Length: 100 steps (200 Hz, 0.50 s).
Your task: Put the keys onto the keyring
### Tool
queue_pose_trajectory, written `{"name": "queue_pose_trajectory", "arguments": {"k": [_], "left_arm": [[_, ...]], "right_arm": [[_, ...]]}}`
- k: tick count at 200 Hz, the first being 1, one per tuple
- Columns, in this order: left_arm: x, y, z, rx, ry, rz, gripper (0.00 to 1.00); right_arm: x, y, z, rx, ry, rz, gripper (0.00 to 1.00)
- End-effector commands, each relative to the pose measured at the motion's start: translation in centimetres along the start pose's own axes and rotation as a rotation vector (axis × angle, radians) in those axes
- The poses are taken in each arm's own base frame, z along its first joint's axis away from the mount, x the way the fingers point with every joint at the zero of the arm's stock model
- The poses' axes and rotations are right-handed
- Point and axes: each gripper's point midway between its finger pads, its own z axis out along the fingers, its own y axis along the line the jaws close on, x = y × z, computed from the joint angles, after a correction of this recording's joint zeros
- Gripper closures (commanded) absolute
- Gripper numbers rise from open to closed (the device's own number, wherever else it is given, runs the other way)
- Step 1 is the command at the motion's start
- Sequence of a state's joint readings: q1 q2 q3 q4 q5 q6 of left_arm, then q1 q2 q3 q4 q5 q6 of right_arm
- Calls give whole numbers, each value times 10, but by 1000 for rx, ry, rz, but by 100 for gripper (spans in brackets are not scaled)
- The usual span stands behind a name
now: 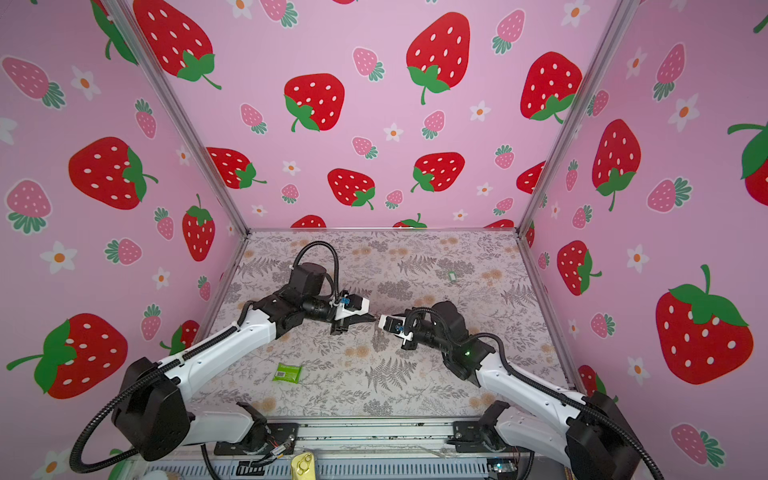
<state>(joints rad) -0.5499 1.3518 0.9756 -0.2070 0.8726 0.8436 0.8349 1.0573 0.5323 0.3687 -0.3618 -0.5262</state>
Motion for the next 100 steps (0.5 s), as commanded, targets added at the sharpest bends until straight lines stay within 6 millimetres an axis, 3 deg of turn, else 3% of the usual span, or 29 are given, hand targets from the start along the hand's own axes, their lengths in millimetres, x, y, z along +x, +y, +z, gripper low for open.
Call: {"name": "queue_pose_trajectory", "arguments": {"k": [1,40,100], "left_arm": [[-20,2,-5,13,-40,56,100],[-20,2,-5,15,-36,55,100],[-23,9,-8,-9,-32,23,100]], "right_arm": [[-18,-2,2,-10,-55,-26,89],[-19,-1,0,-11,-61,-37,96],[0,-9,-3,61,41,-53,100]]}}
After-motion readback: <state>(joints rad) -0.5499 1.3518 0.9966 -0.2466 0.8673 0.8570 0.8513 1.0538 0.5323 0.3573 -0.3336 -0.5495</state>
